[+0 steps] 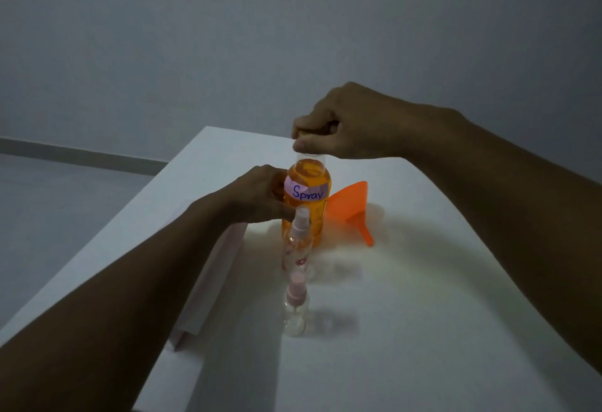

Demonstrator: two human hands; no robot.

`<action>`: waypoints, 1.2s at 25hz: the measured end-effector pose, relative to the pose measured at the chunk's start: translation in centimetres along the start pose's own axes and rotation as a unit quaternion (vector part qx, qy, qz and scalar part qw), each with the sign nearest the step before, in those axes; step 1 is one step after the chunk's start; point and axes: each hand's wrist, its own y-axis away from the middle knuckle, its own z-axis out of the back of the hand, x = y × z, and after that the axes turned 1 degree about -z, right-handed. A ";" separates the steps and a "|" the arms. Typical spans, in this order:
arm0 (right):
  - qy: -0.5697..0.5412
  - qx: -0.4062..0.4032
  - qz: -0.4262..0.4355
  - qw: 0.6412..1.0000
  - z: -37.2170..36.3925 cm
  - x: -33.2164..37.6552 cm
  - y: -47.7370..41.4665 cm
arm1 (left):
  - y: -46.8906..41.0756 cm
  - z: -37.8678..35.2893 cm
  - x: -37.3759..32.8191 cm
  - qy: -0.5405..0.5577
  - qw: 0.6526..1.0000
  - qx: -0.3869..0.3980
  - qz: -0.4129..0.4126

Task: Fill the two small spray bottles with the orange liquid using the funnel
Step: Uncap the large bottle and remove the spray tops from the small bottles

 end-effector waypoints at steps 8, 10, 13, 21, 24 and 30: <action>0.006 0.056 0.012 0.998 1.5 0.2 0.2 | -0.3 0.0 0.1 0.003 1.000 0.007 0.010; 0.022 0.035 -0.066 0.997 1.1 0.4 -0.2 | -0.1 -0.2 0.2 0.013 1.000 -0.005 0.013; 0.050 -0.023 -0.111 0.992 0.1 0.6 -1.2 | 0.0 -0.5 0.1 0.022 0.999 -0.012 0.024; 0.097 0.054 0.014 0.994 1.4 0.7 -0.2 | -0.4 -0.3 0.3 -0.008 0.999 0.001 0.035; 0.030 0.069 -0.036 0.996 1.8 0.5 -0.1 | -0.4 -0.2 0.2 -0.016 0.999 0.003 0.028; 0.081 0.026 -0.119 0.989 0.0 1.3 -1.2 | -0.4 -0.2 -0.1 -0.019 0.999 0.010 0.044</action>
